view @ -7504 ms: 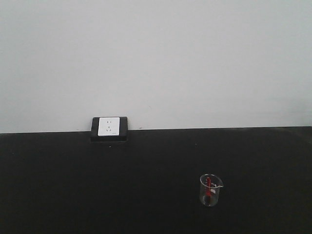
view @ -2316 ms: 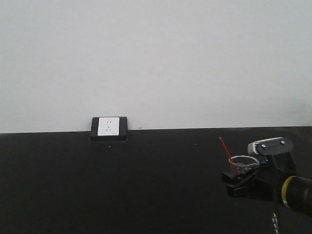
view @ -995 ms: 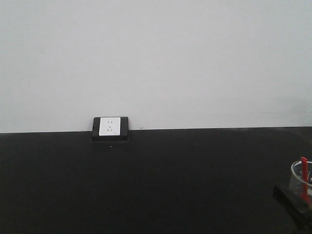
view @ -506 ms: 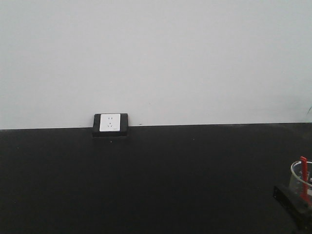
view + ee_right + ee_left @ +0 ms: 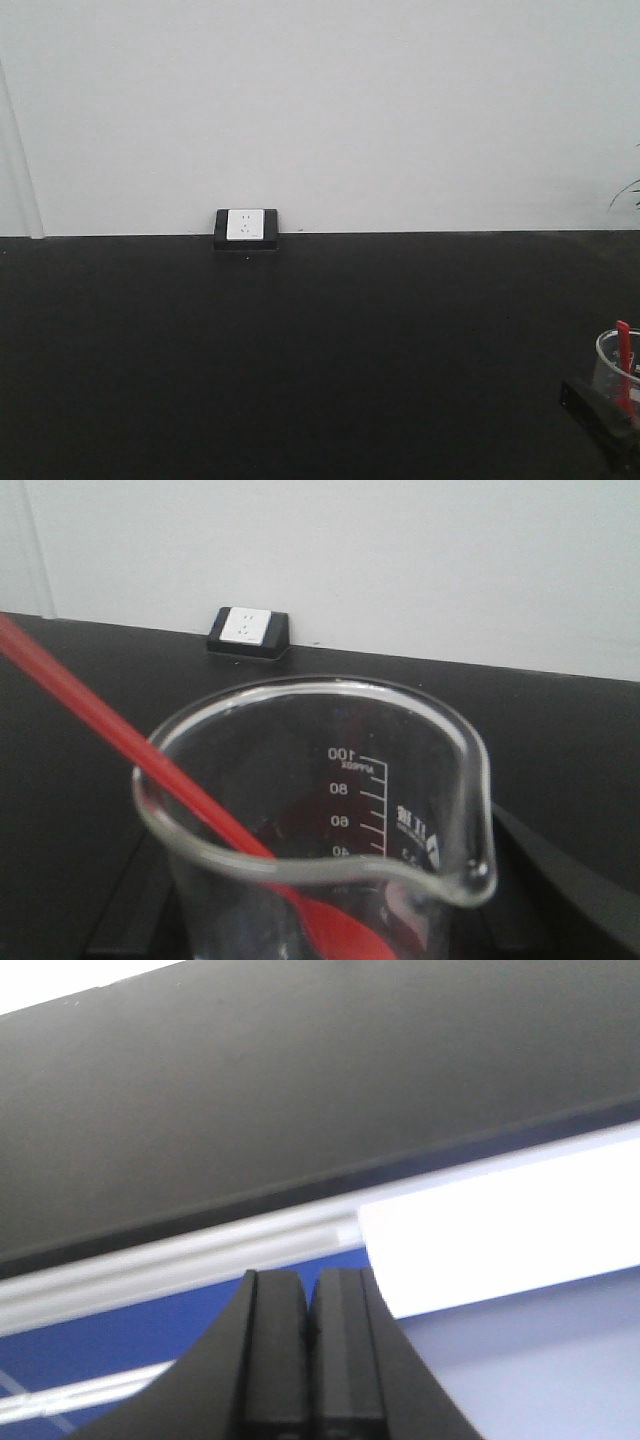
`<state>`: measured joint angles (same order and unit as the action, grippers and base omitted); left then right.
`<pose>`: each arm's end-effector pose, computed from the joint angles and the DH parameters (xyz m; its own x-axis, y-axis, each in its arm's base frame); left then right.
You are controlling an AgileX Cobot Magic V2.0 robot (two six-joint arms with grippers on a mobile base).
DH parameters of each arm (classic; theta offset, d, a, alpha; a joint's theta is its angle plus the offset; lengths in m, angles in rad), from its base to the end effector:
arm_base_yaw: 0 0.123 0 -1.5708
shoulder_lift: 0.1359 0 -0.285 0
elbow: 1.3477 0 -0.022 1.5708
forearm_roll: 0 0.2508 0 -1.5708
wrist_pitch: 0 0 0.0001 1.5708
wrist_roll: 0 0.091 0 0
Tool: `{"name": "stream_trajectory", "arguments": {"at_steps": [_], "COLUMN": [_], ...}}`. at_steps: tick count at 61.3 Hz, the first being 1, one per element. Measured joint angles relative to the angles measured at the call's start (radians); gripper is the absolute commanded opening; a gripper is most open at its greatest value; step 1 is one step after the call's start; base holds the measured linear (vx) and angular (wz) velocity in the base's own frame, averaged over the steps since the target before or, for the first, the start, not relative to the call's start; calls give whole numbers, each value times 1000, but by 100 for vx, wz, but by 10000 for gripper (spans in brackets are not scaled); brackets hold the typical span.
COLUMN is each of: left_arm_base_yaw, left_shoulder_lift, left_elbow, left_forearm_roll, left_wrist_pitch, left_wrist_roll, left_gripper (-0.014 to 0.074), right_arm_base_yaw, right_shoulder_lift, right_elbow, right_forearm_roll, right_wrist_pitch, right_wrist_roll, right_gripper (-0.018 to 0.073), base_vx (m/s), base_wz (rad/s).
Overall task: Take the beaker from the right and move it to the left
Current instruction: 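Drive the base to the bench with white bins, holding the beaker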
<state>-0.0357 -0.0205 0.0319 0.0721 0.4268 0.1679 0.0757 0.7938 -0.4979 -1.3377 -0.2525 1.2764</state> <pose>0.0508 0.0009 0.1655 -0.3316 0.2433 -0.9115 0.0868 0.9699 0.2273 0.1646 0.0346 0.3078 -0.1311 -0.0624 -0.9894 -0.3206 0.9471 -0.0173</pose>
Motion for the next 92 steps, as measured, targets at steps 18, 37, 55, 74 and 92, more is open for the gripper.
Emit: {"name": "stream_trajectory", "arguments": {"at_steps": [18,37,55,74,92], "left_arm_base_yaw": [0,0,0,0,0], "left_shoulder_lift": [0,0,0,0,0], "left_elbow": [0,0,0,0,0], "left_forearm_roll": [0,0,0,0,0], "left_wrist_pitch": [0,0,0,0,0], "left_wrist_roll": [0,0,0,0,0], "left_gripper": [-6,-6,-6,-6,-6], "right_arm_base_yaw": [0,0,0,0,0], "right_shoulder_lift": [0,0,0,0,0], "right_elbow": [0,0,0,0,0], "right_forearm_roll": [0,0,0,0,0], "right_wrist_pitch": [0,0,1,1,1], "right_wrist_roll": [0,0,0,0,0], "right_gripper": [-3,-3,-3,-3,-3], "base_vx": [-34,-35,-30,-22,-18], "base_wz": [8,13,41,71,78]}}
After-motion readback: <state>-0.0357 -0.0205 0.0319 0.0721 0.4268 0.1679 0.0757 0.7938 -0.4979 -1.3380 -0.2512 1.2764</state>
